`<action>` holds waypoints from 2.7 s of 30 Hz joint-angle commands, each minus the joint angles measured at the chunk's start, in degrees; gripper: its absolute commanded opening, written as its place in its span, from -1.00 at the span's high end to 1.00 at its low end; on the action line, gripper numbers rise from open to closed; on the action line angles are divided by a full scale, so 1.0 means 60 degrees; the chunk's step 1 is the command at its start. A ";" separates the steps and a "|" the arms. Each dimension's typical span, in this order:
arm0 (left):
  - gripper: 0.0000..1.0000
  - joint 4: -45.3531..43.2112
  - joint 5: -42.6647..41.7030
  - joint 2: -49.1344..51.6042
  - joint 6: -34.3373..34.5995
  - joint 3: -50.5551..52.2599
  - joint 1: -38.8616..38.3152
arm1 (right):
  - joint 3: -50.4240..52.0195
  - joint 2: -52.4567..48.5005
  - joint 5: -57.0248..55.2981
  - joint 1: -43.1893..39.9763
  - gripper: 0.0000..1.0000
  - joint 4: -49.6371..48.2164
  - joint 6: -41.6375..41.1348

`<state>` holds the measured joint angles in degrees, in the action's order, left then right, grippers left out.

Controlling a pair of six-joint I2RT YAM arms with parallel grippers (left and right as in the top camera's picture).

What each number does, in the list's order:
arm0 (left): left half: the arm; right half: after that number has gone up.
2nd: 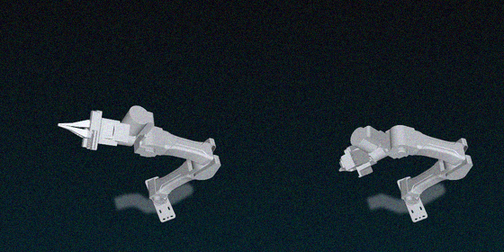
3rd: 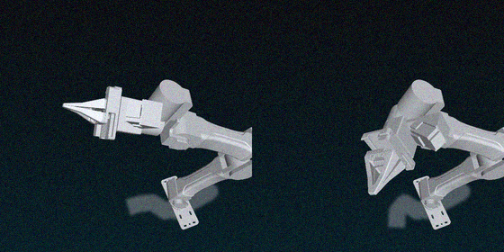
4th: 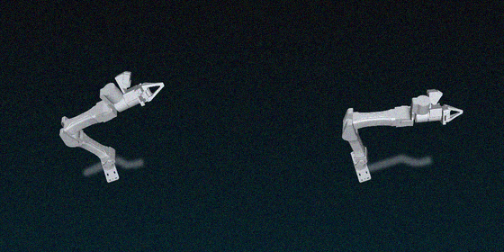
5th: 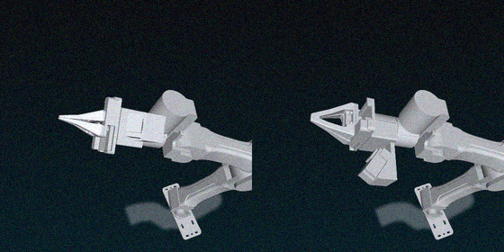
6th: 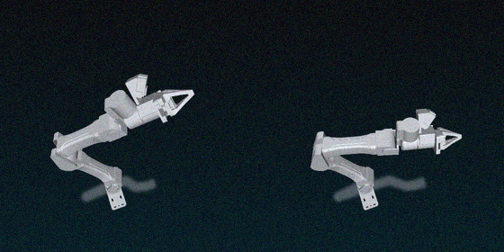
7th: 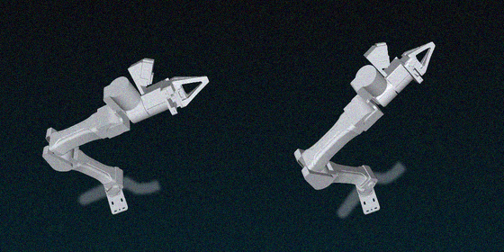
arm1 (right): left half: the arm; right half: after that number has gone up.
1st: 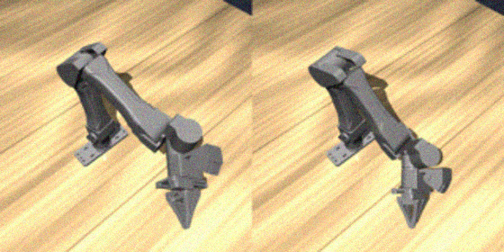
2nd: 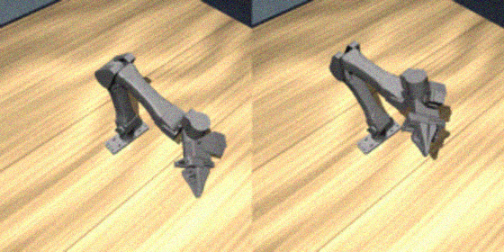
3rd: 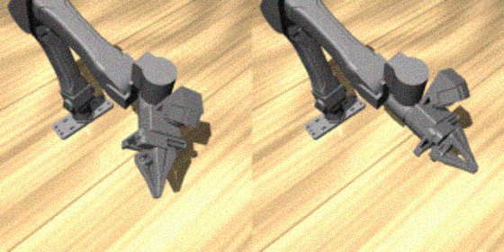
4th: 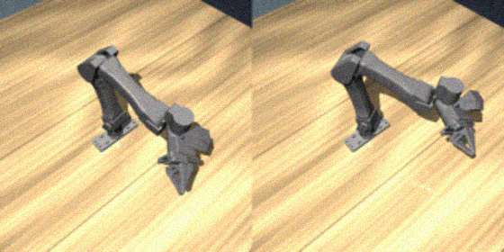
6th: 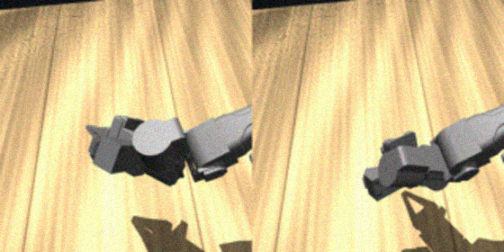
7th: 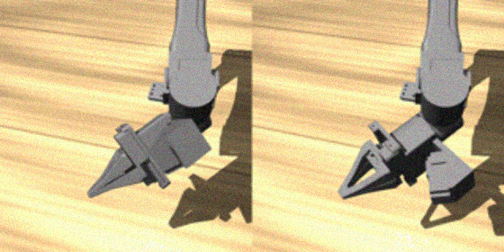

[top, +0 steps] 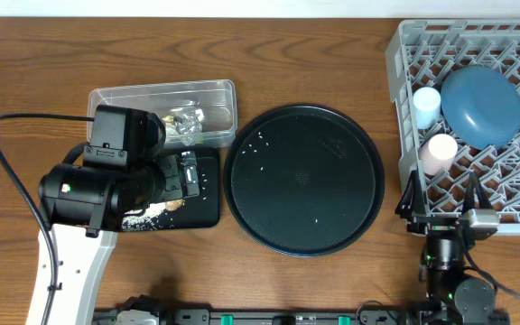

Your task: Sort waste into correct bins and load items into the dishwasher rack

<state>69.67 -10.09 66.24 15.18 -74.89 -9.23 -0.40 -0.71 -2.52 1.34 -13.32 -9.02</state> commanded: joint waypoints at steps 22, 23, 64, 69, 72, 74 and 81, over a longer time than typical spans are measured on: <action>-0.96 0.0029 0.0120 0.0000 -0.0022 -0.0047 -0.0018 | 0.0022 0.0076 -0.0688 0.0288 -0.99 0.2820 0.0193; -0.95 0.0029 0.0120 0.0000 -0.0022 -0.0047 -0.0018 | 0.0022 0.0076 -0.0685 0.0288 -0.99 0.2820 0.0193; -0.96 0.0025 0.0291 -0.4200 -0.0164 0.0007 -0.0018 | 0.0018 0.0073 -0.0685 0.0288 -0.98 0.2820 0.0193; -0.96 0.0029 0.0976 -0.6098 -0.0237 0.0011 -0.0018 | 0.0018 0.0069 -0.0688 0.0288 -0.99 0.2820 0.0193; -0.96 0.0029 0.0976 -0.7045 -0.0237 0.0117 -0.0018 | 0.0018 0.0069 -0.0685 0.0288 -0.99 0.2823 0.0193; -0.95 0.0033 0.0976 -0.7621 -0.0237 0.0295 -0.0018 | 0.0018 0.0069 -0.0688 0.0288 -0.98 0.2820 0.0193; -0.96 0.0025 0.0976 -0.9227 -0.0237 0.1388 -0.0018 | 0.0018 0.0069 -0.0685 0.0288 -0.99 0.2820 0.0193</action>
<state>69.76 -5.13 13.26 14.72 -69.67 -9.23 -0.38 -0.67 -6.07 2.61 3.38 -8.54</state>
